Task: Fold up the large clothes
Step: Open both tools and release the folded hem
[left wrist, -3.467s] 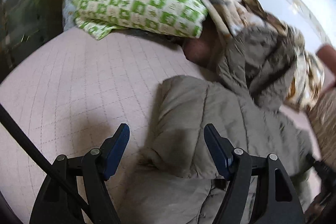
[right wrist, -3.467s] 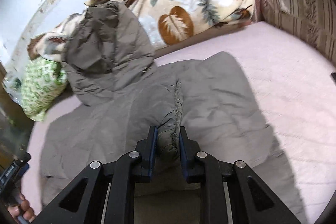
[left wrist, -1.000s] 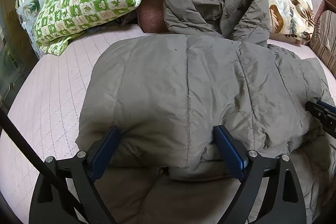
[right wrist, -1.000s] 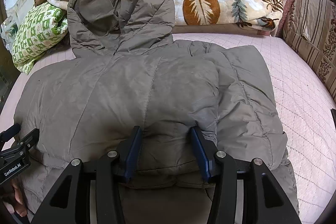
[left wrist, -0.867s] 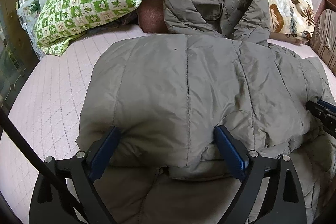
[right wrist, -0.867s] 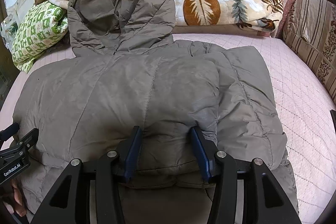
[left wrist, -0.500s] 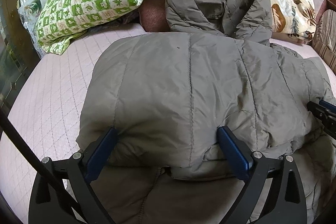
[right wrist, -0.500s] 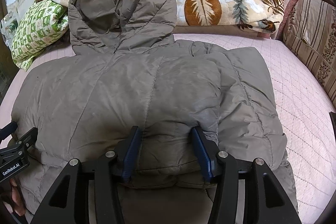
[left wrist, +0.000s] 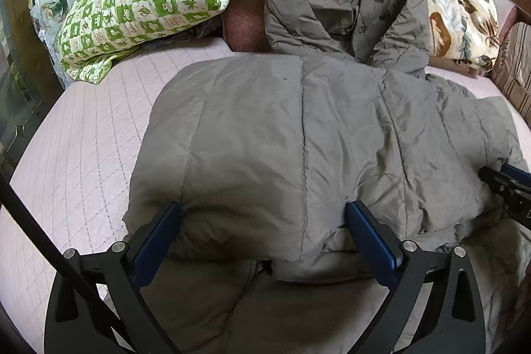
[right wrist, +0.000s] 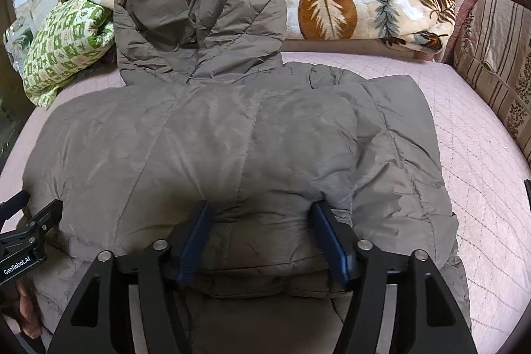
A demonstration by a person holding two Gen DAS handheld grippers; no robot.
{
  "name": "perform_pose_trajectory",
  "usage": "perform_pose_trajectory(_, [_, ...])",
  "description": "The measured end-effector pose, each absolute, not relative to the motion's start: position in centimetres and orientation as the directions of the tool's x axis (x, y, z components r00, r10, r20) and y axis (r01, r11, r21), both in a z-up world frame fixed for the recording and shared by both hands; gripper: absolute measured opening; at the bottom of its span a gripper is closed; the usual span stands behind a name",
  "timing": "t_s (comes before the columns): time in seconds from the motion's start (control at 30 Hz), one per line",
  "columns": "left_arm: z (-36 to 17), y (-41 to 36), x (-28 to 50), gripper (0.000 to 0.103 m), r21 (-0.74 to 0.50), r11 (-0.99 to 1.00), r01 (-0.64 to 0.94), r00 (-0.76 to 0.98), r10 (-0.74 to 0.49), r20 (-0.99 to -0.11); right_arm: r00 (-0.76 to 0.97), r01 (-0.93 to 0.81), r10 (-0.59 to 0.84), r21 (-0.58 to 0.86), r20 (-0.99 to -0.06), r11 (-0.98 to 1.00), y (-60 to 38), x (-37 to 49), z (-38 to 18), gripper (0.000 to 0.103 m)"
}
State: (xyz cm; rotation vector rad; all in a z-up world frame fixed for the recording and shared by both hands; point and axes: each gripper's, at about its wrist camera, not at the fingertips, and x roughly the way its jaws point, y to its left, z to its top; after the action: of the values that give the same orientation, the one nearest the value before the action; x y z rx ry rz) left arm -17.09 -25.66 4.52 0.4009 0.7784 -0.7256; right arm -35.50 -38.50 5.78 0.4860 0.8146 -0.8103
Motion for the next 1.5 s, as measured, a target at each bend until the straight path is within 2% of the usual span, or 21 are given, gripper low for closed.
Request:
perform_pose_trajectory(0.1, [6.1,-25.0,-17.0,0.1,0.05,0.685,0.727,0.488,-0.464,-0.739,0.453,0.786,-0.417,0.132,-0.788,0.604,-38.2,-36.1,6.8,0.073])
perform_pose_trajectory(0.17, [7.7,-23.8,-16.6,0.1,0.016,0.704,0.71,0.511,-0.5,-0.699,0.477,0.787,-0.425,0.159,-0.769,0.596,-37.7,-36.9,7.9,0.074])
perform_pose_trajectory(0.33, [8.8,-21.8,-15.2,0.1,-0.075,0.738,0.67,0.498,-0.523,-0.692,0.479,0.794,-0.462,0.144,-0.746,0.591,-37.0,-37.8,9.1,0.074])
perform_pose_trajectory(0.57, [6.1,-23.1,-14.7,0.1,0.015,0.738,0.674,0.477,-0.421,-0.771,0.456,0.804,-0.45,0.138,-0.768,0.579,-37.4,-37.3,8.4,0.074])
perform_pose_trajectory(0.67, [5.6,-23.5,-14.9,0.1,0.028,0.734,0.679,0.476,-0.411,-0.777,0.446,0.805,-0.425,0.144,-0.788,0.576,-37.7,-37.2,7.6,0.078])
perform_pose_trajectory(0.97, [9.2,-22.5,-17.0,0.1,0.021,0.723,0.69,0.566,-0.522,-0.638,0.498,0.795,-0.451,0.184,-0.741,0.578,-37.2,-38.1,9.7,0.078])
perform_pose_trajectory(1.5, [9.7,-23.9,-19.4,0.1,0.018,0.692,0.722,0.554,-0.561,-0.615,0.533,0.781,-0.435,0.223,-0.726,0.584,-37.1,-40.5,11.5,0.078])
